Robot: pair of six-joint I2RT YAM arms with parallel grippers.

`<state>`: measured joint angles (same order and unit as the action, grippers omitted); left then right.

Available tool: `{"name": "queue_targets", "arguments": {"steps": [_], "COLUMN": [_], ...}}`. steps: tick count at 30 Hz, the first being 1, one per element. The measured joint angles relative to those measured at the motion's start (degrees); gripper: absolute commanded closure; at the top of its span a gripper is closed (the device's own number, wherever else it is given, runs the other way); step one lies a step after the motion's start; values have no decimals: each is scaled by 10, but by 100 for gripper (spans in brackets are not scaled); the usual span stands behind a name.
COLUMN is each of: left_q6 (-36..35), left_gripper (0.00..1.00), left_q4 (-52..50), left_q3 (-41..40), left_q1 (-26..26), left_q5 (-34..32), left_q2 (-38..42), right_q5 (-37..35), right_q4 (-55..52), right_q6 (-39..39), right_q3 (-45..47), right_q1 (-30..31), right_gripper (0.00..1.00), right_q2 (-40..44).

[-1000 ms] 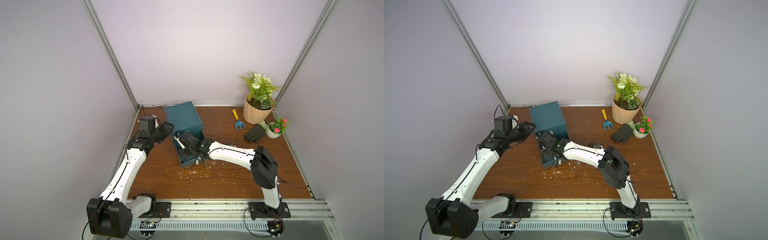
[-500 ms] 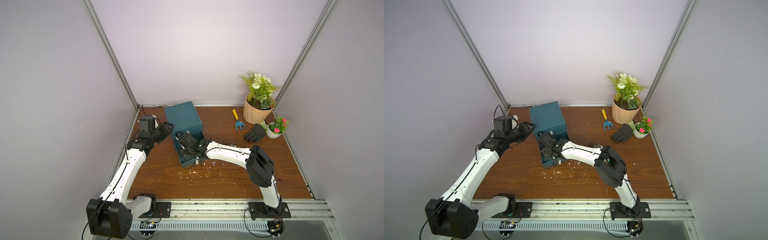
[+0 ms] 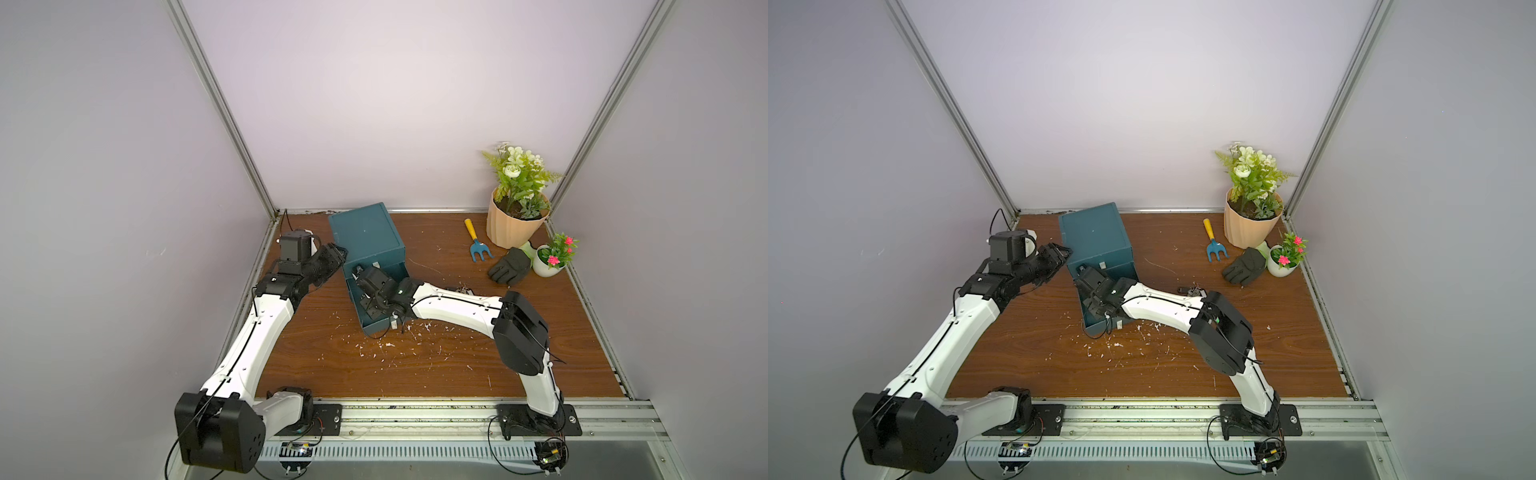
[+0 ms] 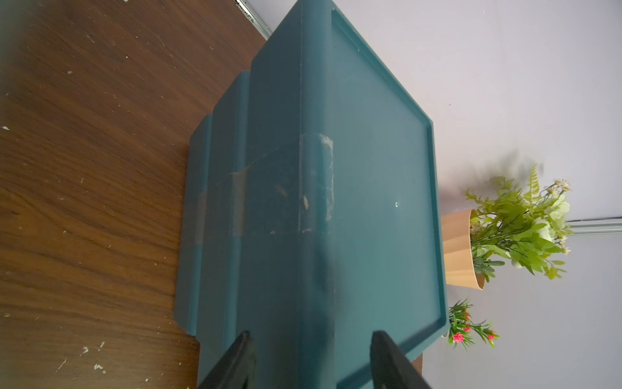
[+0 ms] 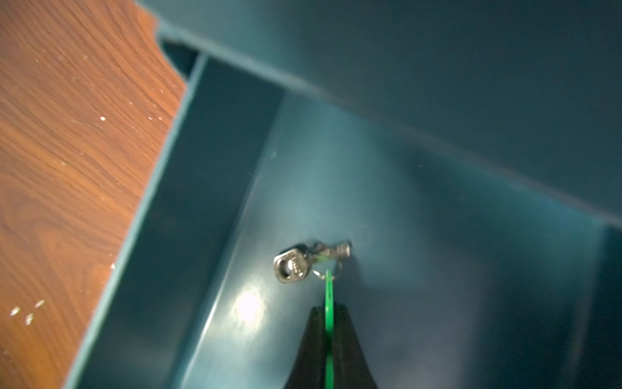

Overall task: Take the keys out of the drawer
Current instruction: Pick up the key from the drawer, then place the key at the center of the board.

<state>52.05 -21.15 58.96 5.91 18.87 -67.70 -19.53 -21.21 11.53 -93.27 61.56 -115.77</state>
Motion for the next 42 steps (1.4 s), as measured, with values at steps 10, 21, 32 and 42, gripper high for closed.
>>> {"name": "queue_targets", "arguments": {"steps": [10,21,32,42], "left_q6": [-37,-151,-314,-381], "left_gripper": [43,42,42,42], "left_q4": [-28,3,43,76], "left_q3": [69,164,197,146], "left_q1": [0,85,280,358], "left_q5": [-38,-113,-166,-158], "left_q2": [-14,-26,-95,-80], "right_q5": [21,17,110,202], "right_q4": [57,49,41,88], "right_q6": [-36,-18,62,121], "right_q3": [78,191,479,609], "right_q1": [-10,-113,-357,-430], "right_gripper": [100,100,100,97], "right_q2": [159,382,563,515]}}
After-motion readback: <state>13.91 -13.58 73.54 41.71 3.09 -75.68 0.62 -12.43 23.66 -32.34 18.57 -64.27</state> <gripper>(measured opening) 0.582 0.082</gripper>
